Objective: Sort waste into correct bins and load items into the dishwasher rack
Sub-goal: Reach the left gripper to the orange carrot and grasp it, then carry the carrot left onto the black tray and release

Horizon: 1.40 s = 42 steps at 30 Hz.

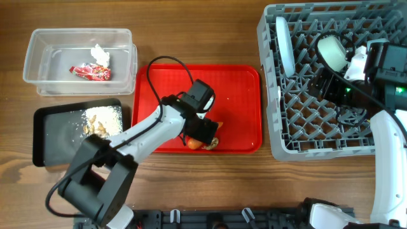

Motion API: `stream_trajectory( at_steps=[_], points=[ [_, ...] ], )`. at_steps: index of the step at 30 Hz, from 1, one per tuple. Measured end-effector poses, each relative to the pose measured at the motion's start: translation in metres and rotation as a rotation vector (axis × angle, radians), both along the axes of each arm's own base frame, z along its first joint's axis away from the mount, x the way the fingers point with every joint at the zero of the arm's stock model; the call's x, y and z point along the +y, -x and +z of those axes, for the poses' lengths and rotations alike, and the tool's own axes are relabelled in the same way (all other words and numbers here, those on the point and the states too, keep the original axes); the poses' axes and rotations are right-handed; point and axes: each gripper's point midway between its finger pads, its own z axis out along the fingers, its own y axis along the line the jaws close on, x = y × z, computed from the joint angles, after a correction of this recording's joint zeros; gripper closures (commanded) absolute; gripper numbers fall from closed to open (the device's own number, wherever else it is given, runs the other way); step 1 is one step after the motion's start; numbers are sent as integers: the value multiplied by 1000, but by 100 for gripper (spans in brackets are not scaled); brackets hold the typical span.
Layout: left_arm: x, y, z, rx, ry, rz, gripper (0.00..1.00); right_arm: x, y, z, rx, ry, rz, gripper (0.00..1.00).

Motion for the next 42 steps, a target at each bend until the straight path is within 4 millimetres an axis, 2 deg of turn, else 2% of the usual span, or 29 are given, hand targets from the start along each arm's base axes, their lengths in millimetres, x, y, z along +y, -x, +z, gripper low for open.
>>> stream_trajectory(
  at_steps=[7, 14, 18, 20, 21, 28, 36, 38, 42],
  points=[
    [3, 0, -3, 3, -18, -5, 18, 0, 0, 0, 0, 0, 0, 2],
    [19, -1, -9, -23, -100, 10, 17, 0, 0, 0, 0, 0, 0, 3],
    [22, -2, -10, -31, -113, 9, 29, 0, 0, 0, 0, 0, 0, 3],
    [19, -4, -10, -37, -102, 3, 43, 0, 0, 0, 0, 0, 0, 3],
    [17, -4, -9, -35, -91, 6, 46, 0, 0, 0, 0, 0, 0, 2],
    [11, -2, -9, -23, -56, -6, 53, 0, 0, 0, 0, 0, 0, 3],
    [18, 8, -17, 6, -76, -7, 47, 0, 0, 0, 0, 0, 0, 3],
    [18, 8, -18, 4, -75, -6, 48, 0, 0, 0, -1, 0, 0, 3],
    [18, 8, -18, 4, -75, -5, 58, 0, 0, 0, -1, 0, 0, 3]
  ],
)
